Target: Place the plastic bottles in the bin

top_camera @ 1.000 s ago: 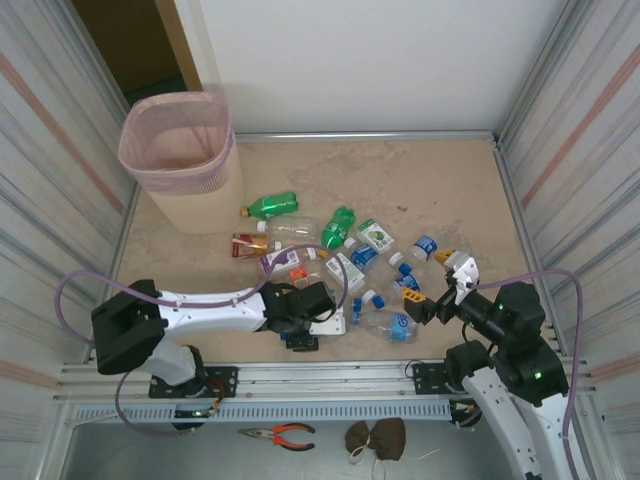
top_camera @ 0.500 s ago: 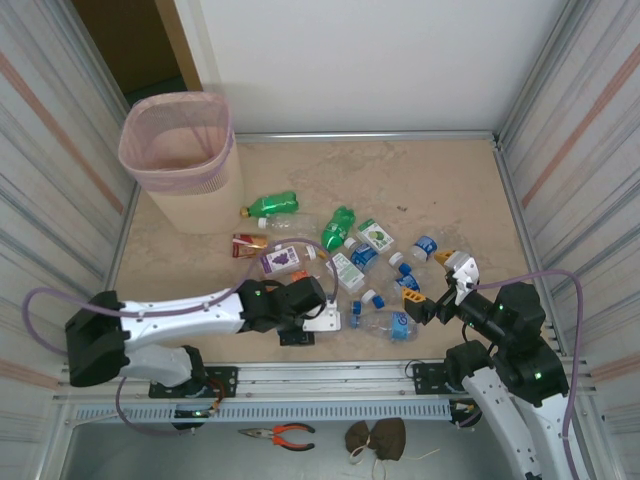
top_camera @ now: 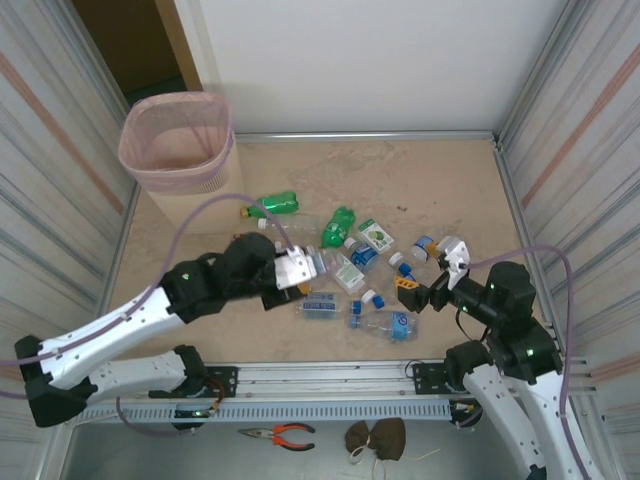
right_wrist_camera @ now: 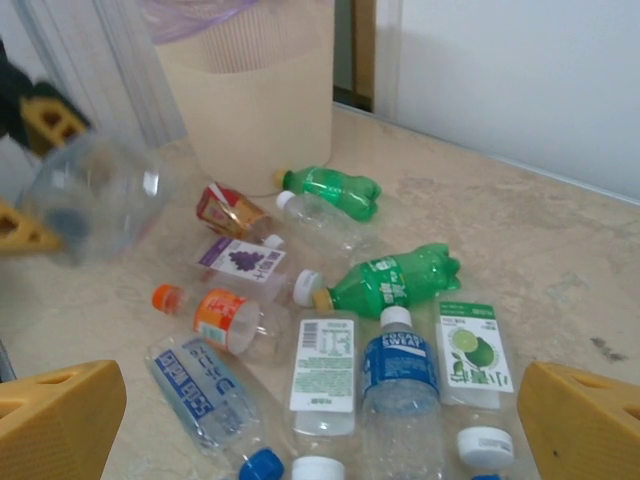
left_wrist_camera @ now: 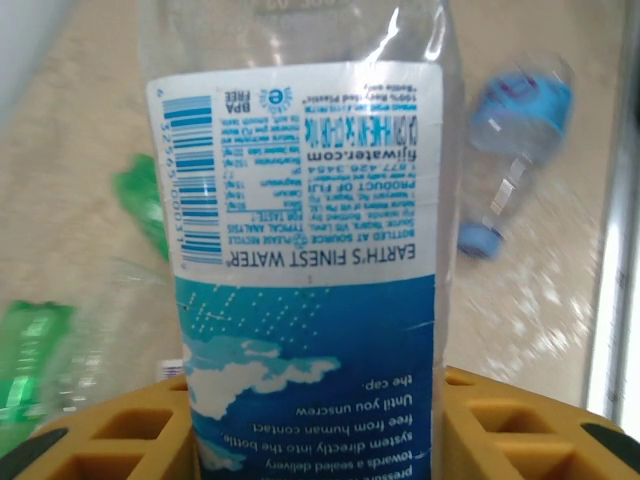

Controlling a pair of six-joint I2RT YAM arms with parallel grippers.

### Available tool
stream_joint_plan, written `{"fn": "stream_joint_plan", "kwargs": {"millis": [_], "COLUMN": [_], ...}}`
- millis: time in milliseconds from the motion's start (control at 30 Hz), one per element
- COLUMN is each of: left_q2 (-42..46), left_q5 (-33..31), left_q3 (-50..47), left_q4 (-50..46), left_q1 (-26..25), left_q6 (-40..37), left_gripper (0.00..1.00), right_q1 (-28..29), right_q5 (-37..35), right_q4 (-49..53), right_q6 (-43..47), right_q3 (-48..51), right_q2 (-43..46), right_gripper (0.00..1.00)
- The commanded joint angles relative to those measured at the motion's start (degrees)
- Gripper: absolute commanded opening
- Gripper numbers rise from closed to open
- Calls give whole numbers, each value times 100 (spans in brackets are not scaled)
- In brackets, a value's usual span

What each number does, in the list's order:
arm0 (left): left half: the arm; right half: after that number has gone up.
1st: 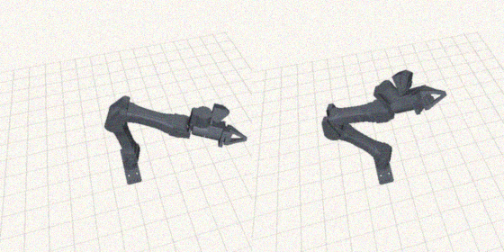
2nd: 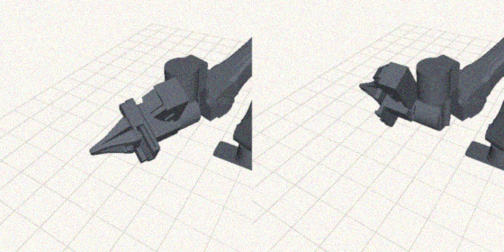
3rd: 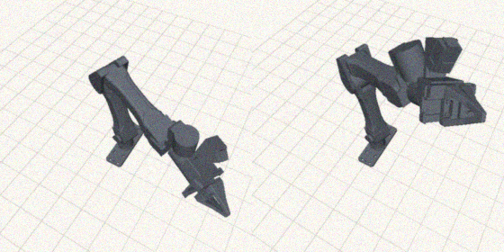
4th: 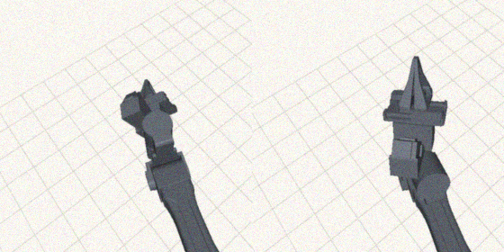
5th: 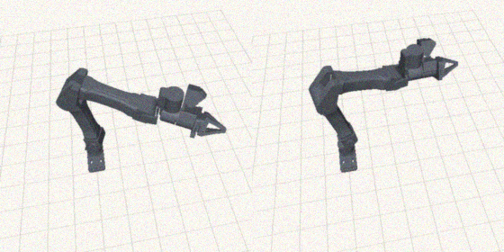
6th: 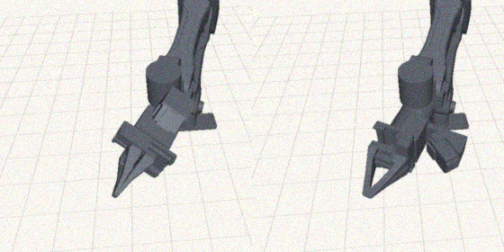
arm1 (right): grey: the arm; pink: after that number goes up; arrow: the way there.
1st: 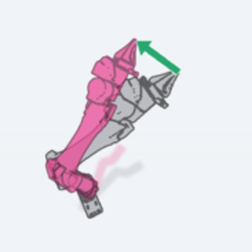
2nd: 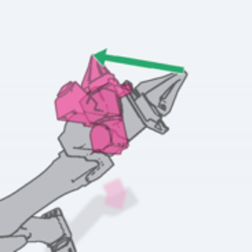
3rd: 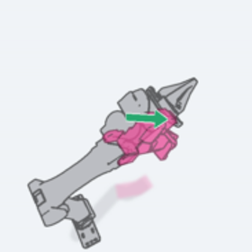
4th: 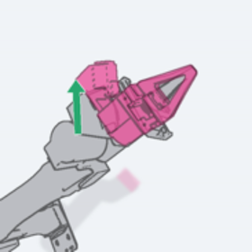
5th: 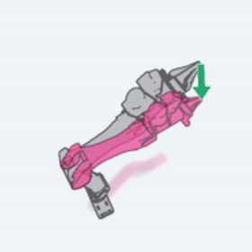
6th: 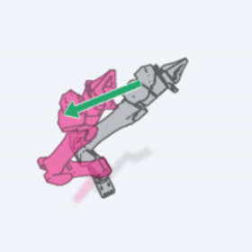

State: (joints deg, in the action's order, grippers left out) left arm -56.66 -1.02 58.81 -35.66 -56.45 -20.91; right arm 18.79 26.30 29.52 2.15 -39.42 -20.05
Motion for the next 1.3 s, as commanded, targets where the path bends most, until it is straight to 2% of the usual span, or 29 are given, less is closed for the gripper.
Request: {"fn": "stream_joint_plan", "kwargs": {"millis": [0,267,533,700,967,1100,1267], "left_q2": [24,-1016,-2349,-3276,-4677,-5176,-5381], "left_q5": [-11,66,-79,-388,-475,-782,-1101], "left_q3": [661,2814,4871,6070,7744,8237,7993], "left_q4": [-79,-1280,-2115,-2469,-2684,-2845,-2835], "left_q1": [452,1933,3147,3762,4603,4913,5238], "left_q6": [320,1123,908,585,372,191,70], "left_gripper": [41,40,41,41,41,41,41], "right_q1": [54,217,785,1018,1372,1525,1804], "right_q5": [413,364,-209,-293,-438,-494,-698], "right_q4": [-672,-980,-850,-543,-1079,-853,-627], "right_q6": [-508,-870,-652,-431,-532,-497,-494], "right_q3": [-205,-648,-1270,-1664,-1804,-2180,-2411], "right_q2": [-384,-1479,-2587,-3295,-4055,-4470,-4717], "right_gripper": [99,99,99,99,99,99,99]}}
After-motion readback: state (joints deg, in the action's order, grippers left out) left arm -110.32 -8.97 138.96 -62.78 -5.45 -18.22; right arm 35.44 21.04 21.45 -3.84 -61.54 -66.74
